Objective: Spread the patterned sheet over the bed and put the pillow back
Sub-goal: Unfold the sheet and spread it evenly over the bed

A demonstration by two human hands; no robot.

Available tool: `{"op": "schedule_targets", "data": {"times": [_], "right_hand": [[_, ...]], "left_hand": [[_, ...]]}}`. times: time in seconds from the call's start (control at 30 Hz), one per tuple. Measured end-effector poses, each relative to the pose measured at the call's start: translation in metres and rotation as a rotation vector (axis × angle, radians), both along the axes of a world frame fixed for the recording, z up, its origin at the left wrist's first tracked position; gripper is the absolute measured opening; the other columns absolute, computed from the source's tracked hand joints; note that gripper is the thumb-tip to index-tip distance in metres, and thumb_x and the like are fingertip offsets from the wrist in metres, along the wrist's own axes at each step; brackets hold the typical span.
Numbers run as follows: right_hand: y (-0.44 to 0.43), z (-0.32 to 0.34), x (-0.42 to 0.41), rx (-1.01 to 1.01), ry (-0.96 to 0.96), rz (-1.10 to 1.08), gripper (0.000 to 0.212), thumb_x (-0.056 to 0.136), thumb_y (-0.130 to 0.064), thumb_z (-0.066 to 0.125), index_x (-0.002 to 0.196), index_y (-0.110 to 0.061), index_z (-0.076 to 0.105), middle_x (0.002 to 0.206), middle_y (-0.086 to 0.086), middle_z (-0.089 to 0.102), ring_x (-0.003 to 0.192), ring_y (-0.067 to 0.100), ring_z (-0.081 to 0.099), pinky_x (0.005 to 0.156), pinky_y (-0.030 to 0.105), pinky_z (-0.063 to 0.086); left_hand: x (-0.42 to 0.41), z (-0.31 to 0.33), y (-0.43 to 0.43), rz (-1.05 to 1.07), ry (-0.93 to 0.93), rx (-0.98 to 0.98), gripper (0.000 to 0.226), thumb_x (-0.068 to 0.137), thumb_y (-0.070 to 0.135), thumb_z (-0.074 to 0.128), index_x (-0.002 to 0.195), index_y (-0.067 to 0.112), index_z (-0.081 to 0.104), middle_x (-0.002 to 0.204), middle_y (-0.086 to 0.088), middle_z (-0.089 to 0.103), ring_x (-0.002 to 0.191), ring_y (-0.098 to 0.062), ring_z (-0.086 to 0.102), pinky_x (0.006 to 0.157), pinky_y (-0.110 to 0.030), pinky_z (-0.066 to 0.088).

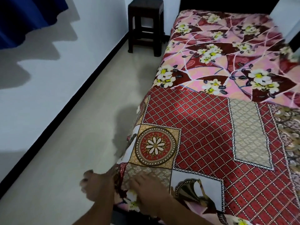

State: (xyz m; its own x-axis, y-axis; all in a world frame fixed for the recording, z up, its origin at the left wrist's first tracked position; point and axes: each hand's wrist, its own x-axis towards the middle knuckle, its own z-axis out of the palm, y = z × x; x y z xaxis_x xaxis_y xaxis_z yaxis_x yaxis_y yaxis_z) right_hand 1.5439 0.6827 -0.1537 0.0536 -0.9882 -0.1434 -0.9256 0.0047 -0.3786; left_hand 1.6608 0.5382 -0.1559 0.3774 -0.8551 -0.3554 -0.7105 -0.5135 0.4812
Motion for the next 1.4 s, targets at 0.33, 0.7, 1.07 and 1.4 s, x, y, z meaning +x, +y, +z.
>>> {"op": "schedule_targets", "data": {"times": [0.33,0.7,1.07,1.4], "right_hand": [[0.063,0.01,-0.12,-0.105,0.025,-0.29,0.032,0.093,-0.032,0.051,0.12,-0.014,0.054,0.115,0.012,0.055,0.098,0.032,0.053,0.076,0.04,0.05],[0.176,-0.014,-0.212,-0.072,0.288,-0.729,0.037,0.089,-0.038,0.049,0.113,-0.021,0.071,0.116,0.004,0.065,0.102,0.025,0.064,0.085,0.043,0.057],[0.038,0.003,-0.259,-0.208,0.239,-0.788,0.025,0.087,-0.024,0.066,0.109,-0.013,0.07,0.116,0.008,0.064,0.101,0.026,0.062,0.083,0.044,0.055],[-0.179,0.013,-0.299,-0.161,0.201,-0.66,0.046,0.096,-0.032,0.052,0.135,-0.008,0.057,0.15,0.016,0.048,0.133,0.035,0.049,0.11,0.05,0.042]], "left_hand": [[-0.085,-0.03,0.008,-1.119,-0.269,-0.259,0.074,0.101,0.064,0.019,0.141,0.006,0.04,0.135,-0.041,0.046,0.113,-0.061,0.052,0.086,-0.07,0.046],[-0.163,-0.037,0.112,-1.332,-0.307,-0.401,0.079,0.093,0.067,0.02,0.152,0.018,0.04,0.162,-0.016,0.028,0.15,-0.039,0.023,0.115,-0.063,0.019],[-0.198,-0.037,0.036,-1.557,-0.33,-0.39,0.079,0.098,0.07,0.025,0.16,0.022,0.017,0.167,-0.015,0.001,0.154,-0.036,0.004,0.116,-0.062,0.011],[-0.196,-0.037,0.034,-1.511,-0.147,-0.443,0.08,0.095,0.071,0.033,0.16,0.026,0.022,0.168,-0.007,0.011,0.155,-0.028,0.008,0.116,-0.06,0.011]]}}
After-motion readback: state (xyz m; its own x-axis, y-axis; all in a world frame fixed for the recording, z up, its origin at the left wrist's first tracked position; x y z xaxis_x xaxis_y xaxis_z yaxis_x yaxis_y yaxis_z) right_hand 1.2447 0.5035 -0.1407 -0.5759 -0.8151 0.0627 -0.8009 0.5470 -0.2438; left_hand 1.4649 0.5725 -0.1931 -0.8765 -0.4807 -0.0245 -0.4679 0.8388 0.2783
